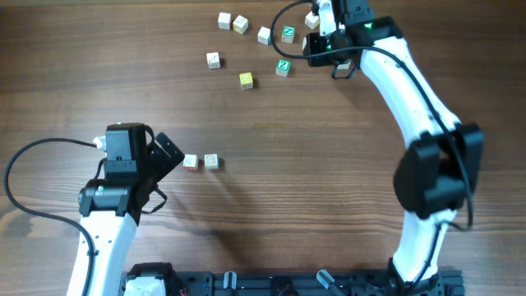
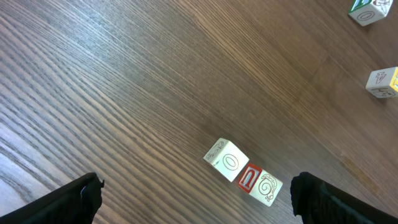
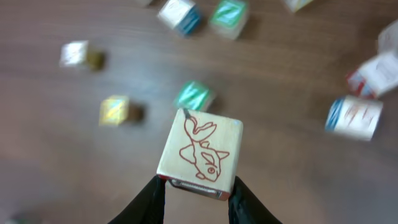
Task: Form a horizontal line
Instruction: 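Carry the fish block toward the two placed blocks and lower it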
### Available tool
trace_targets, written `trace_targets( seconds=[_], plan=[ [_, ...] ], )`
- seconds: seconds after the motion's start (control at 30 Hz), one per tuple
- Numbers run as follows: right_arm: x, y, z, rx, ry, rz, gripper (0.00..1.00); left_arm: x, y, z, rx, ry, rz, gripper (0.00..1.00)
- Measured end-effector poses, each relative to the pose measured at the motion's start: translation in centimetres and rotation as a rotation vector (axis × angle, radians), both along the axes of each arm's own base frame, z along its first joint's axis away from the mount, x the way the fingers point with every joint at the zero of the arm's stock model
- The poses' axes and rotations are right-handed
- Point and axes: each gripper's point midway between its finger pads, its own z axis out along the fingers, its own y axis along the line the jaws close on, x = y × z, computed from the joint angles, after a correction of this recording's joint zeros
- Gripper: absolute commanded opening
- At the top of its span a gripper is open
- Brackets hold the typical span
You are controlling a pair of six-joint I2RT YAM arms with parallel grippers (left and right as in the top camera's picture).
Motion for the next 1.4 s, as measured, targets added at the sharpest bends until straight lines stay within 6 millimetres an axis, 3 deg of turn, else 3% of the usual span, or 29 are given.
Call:
trace_targets(
  seconds=[0.07, 0.13, 0.17, 0.5, 0.7, 0.97, 1.1, 1.17, 1.4],
  plan=[
    [-2.6, 1.2, 1.5, 0.039, 0.055, 0.03, 0.29, 0.0, 0.0, 0.0, 0.0, 0.0, 0.0, 1.0],
    [-4.7, 2.1, 1.7, 0.059, 0.119, 0.056, 0.3, 0.0, 0.0, 0.0, 0.0, 0.0, 0.0, 1.0],
    [-6.4, 2.9, 1.3, 0.067, 0.181, 0.072, 0.29, 0.0, 0.0, 0.0, 0.0, 0.0, 0.0, 1.0],
    [-14.5, 10.6, -1.9, 0.04, 0.343, 0.246, 0.3, 0.0, 0.0, 0.0, 0.0, 0.0, 0.0, 1.0],
    [-18.2, 14.1, -4.1, 0.035, 0.402, 0.249, 0.3, 0.0, 0.0, 0.0, 0.0, 0.0, 0.0, 1.0],
    [-20.2, 17.9, -7.4, 0.091, 0.4, 0.169, 0.3, 0.0, 0.0, 0.0, 0.0, 0.0, 0.0, 1.0],
    [-19.2, 16.7, -9.3, 0.024, 0.344, 0.069, 0.3, 0.0, 0.0, 0.0, 0.0, 0.0, 0.0, 1.0],
    [-17.9, 15.5, -10.0, -0.032, 0.28, 0.0, 0.3, 0.0, 0.0, 0.0, 0.0, 0.0, 0.0, 1.0],
    [-16.7, 15.5, -12.3, -0.002, 0.193, -0.035, 0.34, 0.0, 0.0, 0.0, 0.0, 0.0, 0.0, 1.0]
  ],
)
